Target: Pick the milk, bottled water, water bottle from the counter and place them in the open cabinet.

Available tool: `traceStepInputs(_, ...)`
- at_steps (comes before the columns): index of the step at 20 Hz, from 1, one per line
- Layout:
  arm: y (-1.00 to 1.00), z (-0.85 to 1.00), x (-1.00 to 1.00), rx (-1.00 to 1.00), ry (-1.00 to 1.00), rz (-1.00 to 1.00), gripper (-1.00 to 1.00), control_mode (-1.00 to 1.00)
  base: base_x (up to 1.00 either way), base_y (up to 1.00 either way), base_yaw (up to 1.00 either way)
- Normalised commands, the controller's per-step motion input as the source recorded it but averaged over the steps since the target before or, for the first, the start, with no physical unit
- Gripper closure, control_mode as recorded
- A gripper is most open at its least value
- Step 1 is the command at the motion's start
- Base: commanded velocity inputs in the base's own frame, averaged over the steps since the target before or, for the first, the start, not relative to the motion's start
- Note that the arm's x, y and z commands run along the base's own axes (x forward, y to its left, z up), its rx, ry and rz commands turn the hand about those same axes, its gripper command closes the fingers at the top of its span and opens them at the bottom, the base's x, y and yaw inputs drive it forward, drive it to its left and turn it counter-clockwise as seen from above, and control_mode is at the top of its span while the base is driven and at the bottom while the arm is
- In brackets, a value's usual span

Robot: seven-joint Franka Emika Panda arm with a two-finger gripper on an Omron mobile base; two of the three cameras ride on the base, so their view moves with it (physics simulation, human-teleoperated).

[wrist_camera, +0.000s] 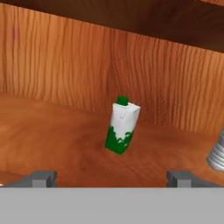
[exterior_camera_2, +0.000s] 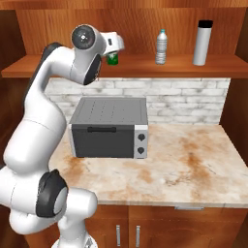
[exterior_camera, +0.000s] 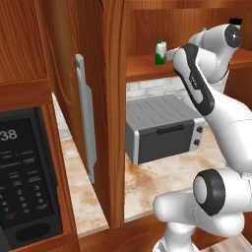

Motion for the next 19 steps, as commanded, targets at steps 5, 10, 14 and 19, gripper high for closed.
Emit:
traceStepInputs(5,-0.01,0.27,-0.74,0.0,0.0,0.0,-1.0,-1.0,0.0,0.0,0.0)
traceStepInputs(10,-0.05,0.25,-0.87,0.0,0.0,0.0,-1.0,-1.0,0.0,0.0,0.0)
traceStepInputs(14,-0.08,0.24,-0.96,0.0,0.0,0.0,-1.0,-1.0,0.0,0.0,0.0)
traceStepInputs(19,-0.1,0.21,-0.97,0.0,-0.01,0.0,-1.0,-1.0,0.0,0.0,0.0)
